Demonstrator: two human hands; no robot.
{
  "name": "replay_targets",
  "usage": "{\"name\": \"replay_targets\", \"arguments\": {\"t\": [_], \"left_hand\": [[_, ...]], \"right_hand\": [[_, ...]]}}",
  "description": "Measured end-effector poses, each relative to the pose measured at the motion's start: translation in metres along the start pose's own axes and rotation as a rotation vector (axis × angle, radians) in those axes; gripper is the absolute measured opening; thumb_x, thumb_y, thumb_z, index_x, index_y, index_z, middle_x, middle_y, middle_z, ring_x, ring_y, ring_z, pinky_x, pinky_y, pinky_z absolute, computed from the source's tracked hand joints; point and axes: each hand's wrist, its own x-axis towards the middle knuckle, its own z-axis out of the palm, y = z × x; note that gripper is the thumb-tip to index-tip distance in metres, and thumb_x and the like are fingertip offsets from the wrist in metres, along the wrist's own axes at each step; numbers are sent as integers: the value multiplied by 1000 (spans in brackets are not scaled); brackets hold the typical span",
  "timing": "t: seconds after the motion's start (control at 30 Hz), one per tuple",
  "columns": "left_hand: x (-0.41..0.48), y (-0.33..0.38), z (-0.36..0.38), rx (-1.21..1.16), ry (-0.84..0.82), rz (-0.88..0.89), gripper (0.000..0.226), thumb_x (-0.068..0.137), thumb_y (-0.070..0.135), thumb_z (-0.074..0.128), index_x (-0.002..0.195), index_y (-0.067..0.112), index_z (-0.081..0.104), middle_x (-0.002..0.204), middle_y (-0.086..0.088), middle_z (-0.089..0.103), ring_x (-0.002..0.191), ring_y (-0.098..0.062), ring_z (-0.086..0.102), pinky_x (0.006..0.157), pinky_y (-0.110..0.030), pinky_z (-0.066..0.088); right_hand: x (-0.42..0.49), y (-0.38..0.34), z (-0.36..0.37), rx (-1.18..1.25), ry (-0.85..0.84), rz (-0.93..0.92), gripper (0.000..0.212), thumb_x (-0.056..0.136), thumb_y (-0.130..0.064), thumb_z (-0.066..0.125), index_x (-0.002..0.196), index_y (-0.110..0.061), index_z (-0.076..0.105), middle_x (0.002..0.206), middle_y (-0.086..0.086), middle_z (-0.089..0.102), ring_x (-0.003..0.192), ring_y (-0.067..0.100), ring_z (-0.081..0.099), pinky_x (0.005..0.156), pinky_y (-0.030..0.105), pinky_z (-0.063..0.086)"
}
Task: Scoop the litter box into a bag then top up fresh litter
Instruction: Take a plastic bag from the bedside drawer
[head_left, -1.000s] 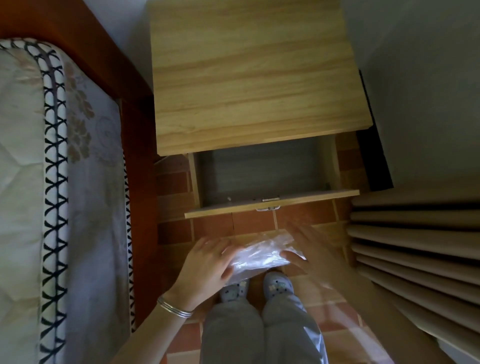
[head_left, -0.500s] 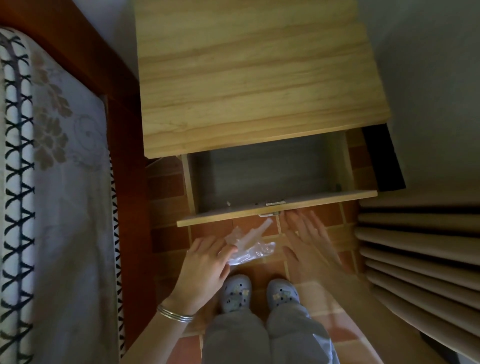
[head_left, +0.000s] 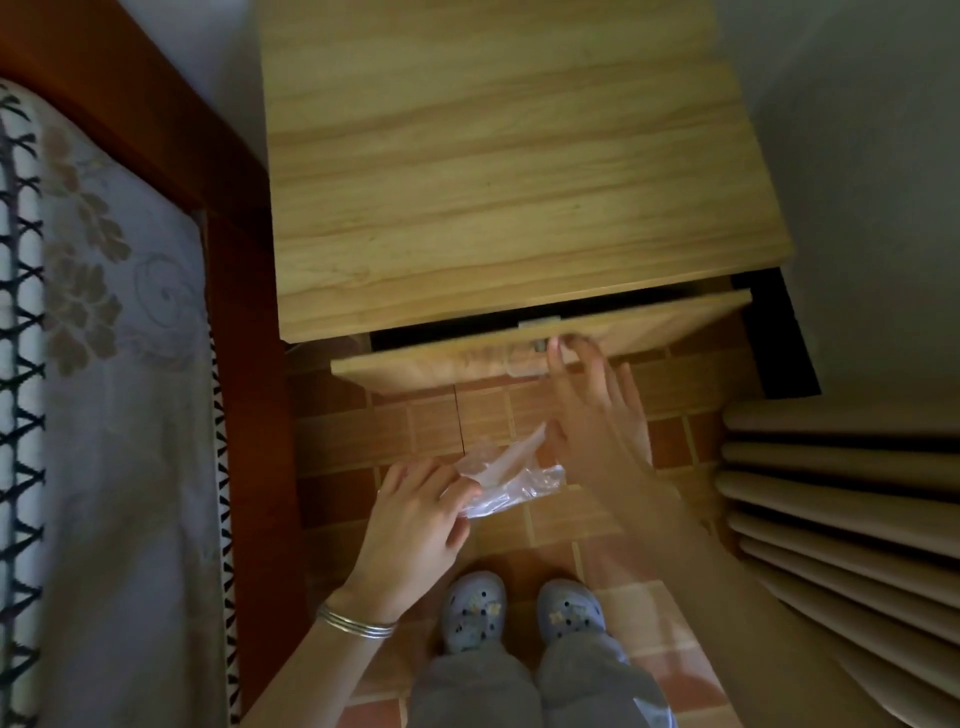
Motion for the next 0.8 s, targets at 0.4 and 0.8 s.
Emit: {"name": "replay_targets", "arguments": {"t": [0.4, 0.8], "left_hand": [[17, 2, -65, -8, 48, -9, 33, 60, 10, 75, 87, 22, 60, 80, 8, 59, 81, -18, 57, 78, -35, 42], [44, 113, -244, -171, 99, 154, 22, 72, 21, 64, 92, 26, 60, 79, 16, 60, 84, -8, 55, 80, -25, 35]], "right_hand": [[28, 9, -50, 400, -259, -32, 63, 91, -12, 51, 146, -22, 23, 148, 1, 32, 126, 18, 42, 100, 29, 37], [-90, 60, -260, 700, -211, 48, 57, 78, -3, 69, 130, -16, 49, 132, 4, 50, 122, 17, 46, 100, 27, 36]]}}
